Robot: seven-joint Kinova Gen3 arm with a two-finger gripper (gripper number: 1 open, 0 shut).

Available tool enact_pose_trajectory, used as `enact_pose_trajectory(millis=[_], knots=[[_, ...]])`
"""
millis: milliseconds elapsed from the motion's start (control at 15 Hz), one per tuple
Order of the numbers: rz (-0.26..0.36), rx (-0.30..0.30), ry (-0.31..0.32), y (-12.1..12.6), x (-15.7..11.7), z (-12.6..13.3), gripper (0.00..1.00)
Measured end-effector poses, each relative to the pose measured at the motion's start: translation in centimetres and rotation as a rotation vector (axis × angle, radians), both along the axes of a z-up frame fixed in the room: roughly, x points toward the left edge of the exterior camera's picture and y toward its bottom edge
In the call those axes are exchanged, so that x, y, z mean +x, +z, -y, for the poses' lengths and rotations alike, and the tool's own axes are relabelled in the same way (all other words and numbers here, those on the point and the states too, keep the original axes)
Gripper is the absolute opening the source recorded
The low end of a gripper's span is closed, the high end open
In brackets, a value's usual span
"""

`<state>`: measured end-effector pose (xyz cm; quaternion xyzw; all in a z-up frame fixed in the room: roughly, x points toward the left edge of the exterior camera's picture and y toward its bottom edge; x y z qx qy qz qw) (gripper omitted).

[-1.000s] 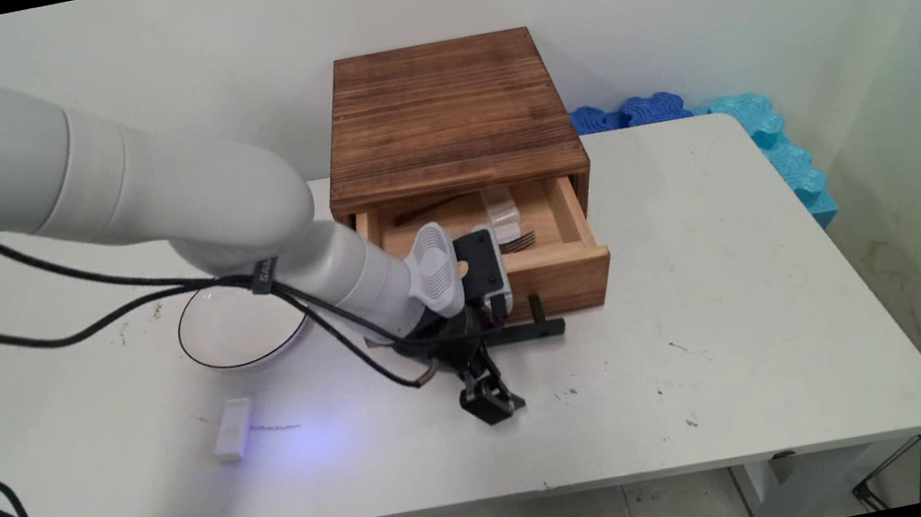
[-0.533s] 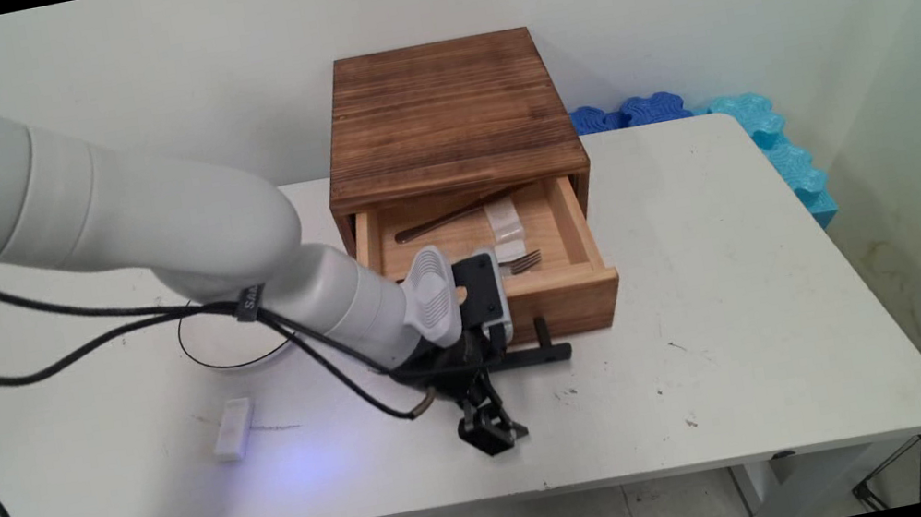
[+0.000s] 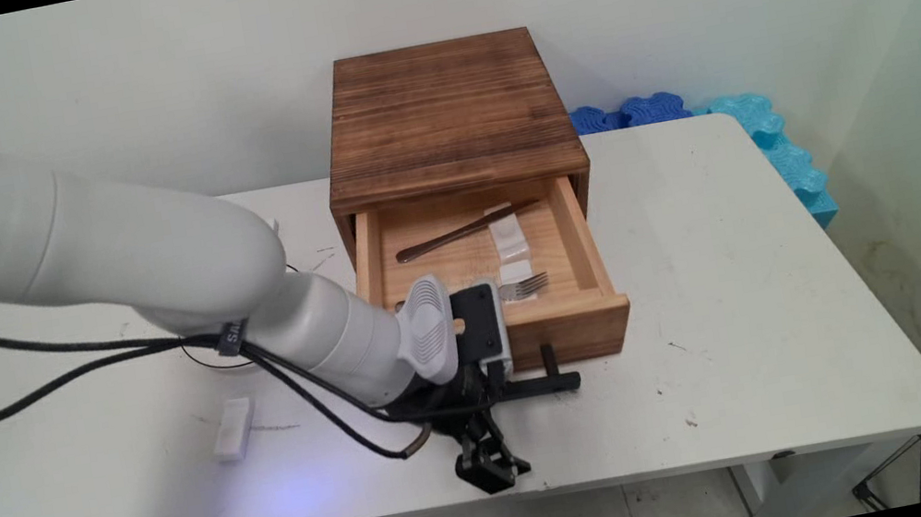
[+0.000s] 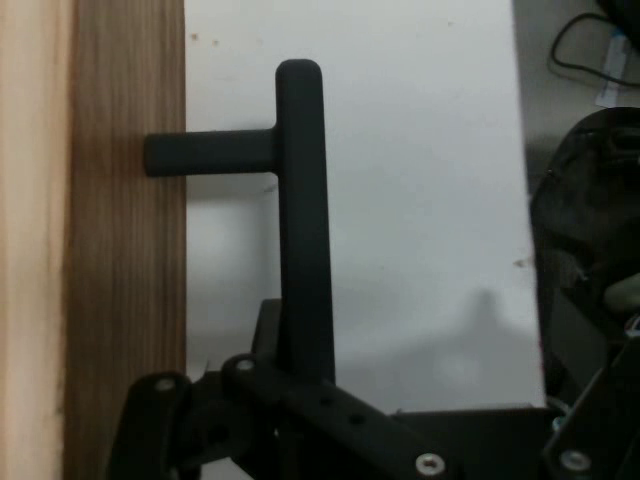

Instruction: Open the drawer

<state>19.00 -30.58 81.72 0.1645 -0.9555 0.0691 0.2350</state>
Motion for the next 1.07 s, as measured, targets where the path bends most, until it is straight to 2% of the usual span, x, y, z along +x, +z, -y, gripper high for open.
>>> enact_pose_trajectory(millis=[1067], knots=[[-0.022,0.021,-0.021,0.5,-0.6,-3.8,1.0]])
